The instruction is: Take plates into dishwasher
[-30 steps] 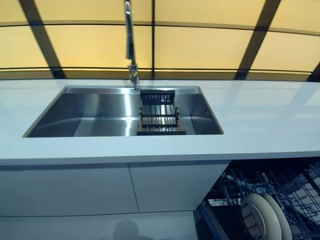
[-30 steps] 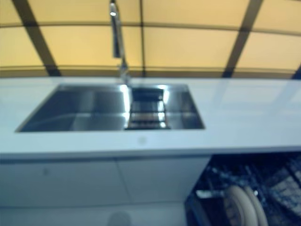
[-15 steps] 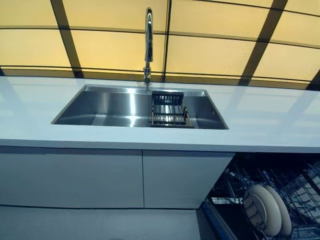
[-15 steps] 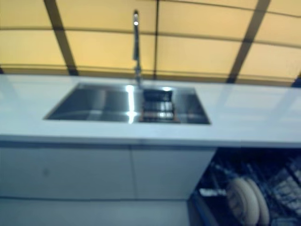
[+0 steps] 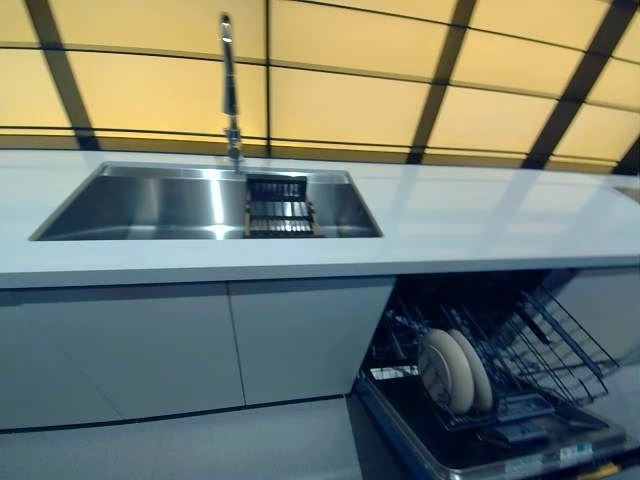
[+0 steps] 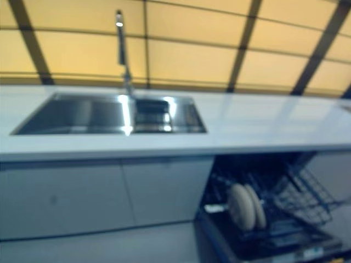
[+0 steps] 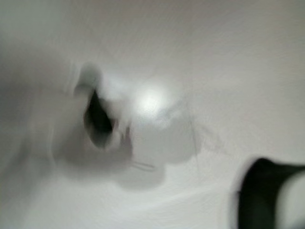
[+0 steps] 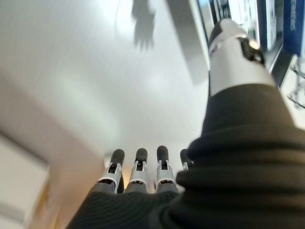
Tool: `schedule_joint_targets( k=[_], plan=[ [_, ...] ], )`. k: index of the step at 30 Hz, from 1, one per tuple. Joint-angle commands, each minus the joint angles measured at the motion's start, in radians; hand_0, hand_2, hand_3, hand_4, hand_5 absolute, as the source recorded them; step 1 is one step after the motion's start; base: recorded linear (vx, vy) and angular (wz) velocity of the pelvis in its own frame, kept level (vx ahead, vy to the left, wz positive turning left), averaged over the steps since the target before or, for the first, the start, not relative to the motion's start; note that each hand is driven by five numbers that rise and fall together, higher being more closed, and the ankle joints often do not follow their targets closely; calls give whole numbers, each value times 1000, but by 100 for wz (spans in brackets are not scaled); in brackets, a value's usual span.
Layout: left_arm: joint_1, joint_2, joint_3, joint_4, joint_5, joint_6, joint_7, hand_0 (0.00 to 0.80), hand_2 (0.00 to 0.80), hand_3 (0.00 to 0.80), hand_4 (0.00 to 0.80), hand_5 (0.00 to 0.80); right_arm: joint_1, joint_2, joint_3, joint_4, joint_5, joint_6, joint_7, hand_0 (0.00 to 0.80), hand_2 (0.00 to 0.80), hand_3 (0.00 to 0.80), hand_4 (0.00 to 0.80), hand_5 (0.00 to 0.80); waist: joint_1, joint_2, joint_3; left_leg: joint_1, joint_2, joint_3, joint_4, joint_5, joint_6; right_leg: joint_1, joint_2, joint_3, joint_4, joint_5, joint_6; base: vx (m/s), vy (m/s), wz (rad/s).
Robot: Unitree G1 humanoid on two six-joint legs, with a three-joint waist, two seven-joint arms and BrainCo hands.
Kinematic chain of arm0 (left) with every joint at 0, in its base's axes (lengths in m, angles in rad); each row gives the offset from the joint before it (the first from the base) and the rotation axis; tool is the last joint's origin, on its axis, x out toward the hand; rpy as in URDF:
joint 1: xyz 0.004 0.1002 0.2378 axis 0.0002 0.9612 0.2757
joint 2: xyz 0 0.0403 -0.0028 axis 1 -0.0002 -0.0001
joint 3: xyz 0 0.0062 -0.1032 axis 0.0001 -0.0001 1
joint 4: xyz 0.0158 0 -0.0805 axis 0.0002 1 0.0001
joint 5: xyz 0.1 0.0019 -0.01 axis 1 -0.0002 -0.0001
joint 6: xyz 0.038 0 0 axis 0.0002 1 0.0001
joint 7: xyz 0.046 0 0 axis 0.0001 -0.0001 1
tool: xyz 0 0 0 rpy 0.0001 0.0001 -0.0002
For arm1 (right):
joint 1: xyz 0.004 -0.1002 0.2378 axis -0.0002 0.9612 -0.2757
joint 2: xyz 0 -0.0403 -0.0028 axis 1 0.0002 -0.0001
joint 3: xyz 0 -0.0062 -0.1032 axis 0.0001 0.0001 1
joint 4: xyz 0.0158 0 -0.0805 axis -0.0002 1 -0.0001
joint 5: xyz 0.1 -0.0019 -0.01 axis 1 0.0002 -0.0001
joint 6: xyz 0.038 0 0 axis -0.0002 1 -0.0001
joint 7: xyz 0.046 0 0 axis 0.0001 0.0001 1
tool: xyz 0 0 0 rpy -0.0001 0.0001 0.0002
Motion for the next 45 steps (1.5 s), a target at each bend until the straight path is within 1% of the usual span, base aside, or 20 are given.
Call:
schedule_joint_targets(
  k=[1, 3, 4, 5, 8, 10, 13, 15, 16, 17, 18, 21, 23, 26, 33, 36, 39, 41, 42, 45],
  plan=[
    [-23, 12, 6, 11, 5, -7, -30, 0, 0, 0, 0, 0, 17, -12, 58, -33, 16, -3, -84, 0, 0, 0, 0, 0, -15, 6, 34, 32, -22, -17, -37, -18, 109, -71, -16, 55, 63, 48, 14, -86, -82, 4],
    [-25, 7, -3, -2, 6, -6, -35, 0, 0, 0, 0, 0, 26, 16, 66, -40, 12, -23, -96, 0, 0, 0, 0, 0, -25, 12, 40, 44, -25, -11, -67, -4, 108, -76, -10, 54, 57, 42, 19, -83, -67, -5],
    [-25, 7, -4, -2, 8, -4, -37, 0, 0, 0, 0, 0, 26, 17, 67, -41, 11, -22, -96, 0, 0, 0, 0, 0, -26, 12, 41, 46, -25, -11, -70, -3, 108, -76, -9, 53, 56, 42, 19, -79, -56, 3],
    [-23, 1, -15, -4, 11, 2, -47, 0, 0, 0, 0, 0, 35, 39, 78, -47, -11, 0, -102, 0, 0, 0, 0, 0, -34, 16, 43, 52, -29, -13, -95, 10, 105, -75, 0, 58, 45, 39, 20, -87, -62, 5],
    [-14, -1, -17, -1, 37, 9, -61, 0, 0, 0, 0, 0, 65, 100, 96, -20, 11, -9, -141, 0, 0, 0, 0, 0, -44, 35, 45, 73, -38, -24, -166, 49, 98, -77, 23, 63, 40, 24, 24, -71, -72, 20],
    [-15, -4, -16, 5, 45, 15, -58, 0, 0, 0, 0, 0, 68, 131, 114, -16, 25, -33, -161, 0, 0, 0, 0, 0, -47, 40, 41, 67, -40, -25, -183, 64, 94, -83, 30, 65, 31, 22, 25, -50, -55, 17],
    [-14, -4, -18, 6, 49, 20, -57, 0, 0, 0, 0, 0, 67, 146, 124, -20, 48, -40, -175, 0, 0, 0, 0, 0, -48, 43, 41, 67, -41, -27, -193, 70, 93, -85, 34, 66, 28, 20, 23, -20, -21, 1],
    [-9, -7, -20, 5, 49, 18, -58, 0, 0, 0, 0, 0, 68, 190, 139, -42, 123, -80, -251, 0, 0, 0, 0, 0, -53, 51, 44, 65, -44, -30, -203, 76, 91, -90, 41, 71, 24, 14, 19, -31, -39, 1],
    [-10, -9, -21, 4, 49, 18, -57, 0, 0, 0, 0, 0, 68, 198, 140, -43, 133, -91, -261, 0, 0, 0, 0, 0, -54, 53, 44, 64, -44, -30, -205, 78, 90, -92, 42, 72, 25, 13, 18, -30, -39, 2],
    [-11, -14, -24, 1, 47, 19, -53, 0, 0, 0, 0, 0, 70, 220, 143, -50, 173, -120, -287, 0, 0, 0, 0, 0, -56, 59, 47, 63, -44, -30, -213, 85, 89, -94, 44, 74, 26, 10, 16, -32, -46, 1],
    [-9, -23, -31, -4, 37, 14, -43, 0, 0, 0, 0, 0, 72, 255, 136, -65, 289, -175, -330, 0, 0, 0, 0, 0, -61, 68, 52, 62, -46, -32, -223, 93, 86, -95, 47, 77, 24, 7, 13, -40, -52, 1],
    [-4, -39, -38, -12, 26, 0, -36, 0, 0, 0, 0, 0, 76, 312, 113, -75, 435, -258, -359, 0, 0, 0, 0, 0, -68, 88, 60, 57, -50, -35, -235, 103, 82, -95, 52, 78, 25, -3, 6, -51, -46, -1],
    [-5, -50, -43, -17, 15, -6, -34, 0, 0, 0, 0, 0, 74, 339, 106, -76, 486, -305, -368, 0, 0, 0, 0, 0, -73, 100, 66, 50, -52, -35, -238, 107, 80, -99, 56, 79, 28, -9, 1, -54, -29, 0],
    [-5, -60, -49, -19, -3, -10, -35, 0, 0, 0, 0, 0, 70, 351, 100, -71, 536, -332, -362, 0, 0, 0, 0, 0, -76, 109, 70, 46, -53, -34, -240, 111, 78, -103, 60, 77, 36, -18, -4, -38, -17, 1],
    [-3, -97, -63, -41, -27, -15, -33, 0, 0, 0, 0, 0, 50, 384, 78, -59, 754, -337, -333, 0, 0, 0, 0, 0, -72, 143, 96, 27, -61, -34, -232, 121, 70, -115, 60, 54, 64, -41, -26, -75, -17, 0],
    [-9, -110, -67, -47, -22, -13, -28, 0, 0, 0, 0, 0, 39, 380, 66, -44, 812, -347, -327, 0, 0, 0, 0, 0, -72, 164, 100, 24, -64, -33, -231, 124, 65, -119, 58, 48, 72, -51, -33, -72, -2, 0],
    [-21, -121, -81, -68, -19, -22, -22, 0, 0, 0, 0, 0, 17, 369, 52, -47, 874, -370, -322, 0, 0, 0, 0, 0, -77, 197, 115, 5, -74, -33, -199, 114, 64, -144, 51, 46, 108, -73, -47, -134, 44, -1],
    [-27, -125, -86, -77, -28, -20, -21, 0, 0, 0, 0, 0, 8, 363, 51, -51, 895, -377, -317, 0, 0, 0, 0, 0, -79, 208, 122, -6, -79, -31, -180, 110, 64, -154, 47, 46, 123, -78, -52, -122, 57, -2],
    [-31, -131, -92, -87, -50, -23, -17, 0, 0, 0, 0, 0, -8, 357, 43, -62, 920, -388, -318, 0, 0, 0, 0, 0, -80, 224, 138, -20, -88, -33, -142, 95, 67, -161, 39, 46, 155, -98, -60, -125, 69, 2],
    [-24, -140, -95, -101, -72, -26, -13, 0, 0, 0, 0, 0, -31, 346, 29, -72, 958, -432, -287, 0, 0, 0, 0, 0, -78, 251, 158, -42, -100, -31, -84, 75, 74, -181, 26, 45, 213, -124, -72, -96, 86, -7]
  ],
)
